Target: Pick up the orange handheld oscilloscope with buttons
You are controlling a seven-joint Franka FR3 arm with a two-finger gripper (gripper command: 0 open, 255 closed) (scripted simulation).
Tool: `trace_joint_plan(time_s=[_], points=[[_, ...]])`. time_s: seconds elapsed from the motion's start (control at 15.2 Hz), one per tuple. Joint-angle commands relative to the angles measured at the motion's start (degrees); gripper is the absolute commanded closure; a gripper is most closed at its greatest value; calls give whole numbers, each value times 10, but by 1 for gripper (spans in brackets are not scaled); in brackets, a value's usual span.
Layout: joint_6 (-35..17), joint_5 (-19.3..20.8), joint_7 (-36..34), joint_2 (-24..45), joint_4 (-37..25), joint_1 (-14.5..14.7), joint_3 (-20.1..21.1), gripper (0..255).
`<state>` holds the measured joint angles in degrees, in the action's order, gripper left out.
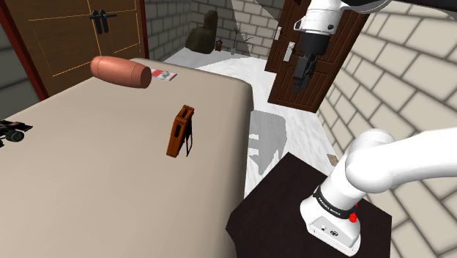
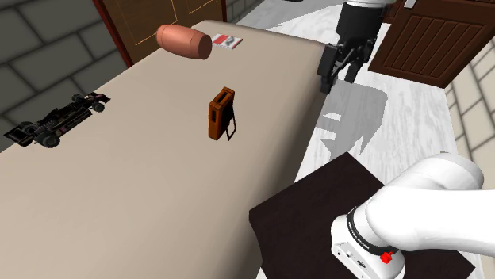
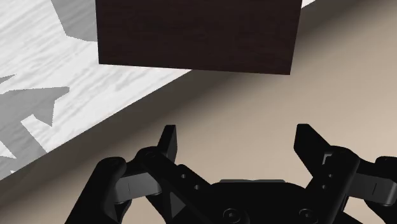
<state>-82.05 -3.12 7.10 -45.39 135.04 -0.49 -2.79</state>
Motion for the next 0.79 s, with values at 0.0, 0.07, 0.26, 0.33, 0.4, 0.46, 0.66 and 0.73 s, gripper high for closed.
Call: trace_joint_plan(time_s=[0.0, 0.07, 0.26, 0.33, 0.4, 0.46, 0.66, 0.73], points=[[0, 0, 0, 0, 0, 0, 0, 0], [-18, -9, -17, 9, 6, -1, 9, 0], [-73, -35, -67, 43, 19, -3, 34, 0], [-92, -43, -83, 56, 21, -4, 42, 0], [-110, -51, -99, 70, 23, -4, 50, 0], [-129, -58, -115, 85, 24, -5, 58, 0], [-184, -76, -161, 132, 20, -7, 80, 0], [-202, -81, -176, 150, 18, -8, 88, 0]])
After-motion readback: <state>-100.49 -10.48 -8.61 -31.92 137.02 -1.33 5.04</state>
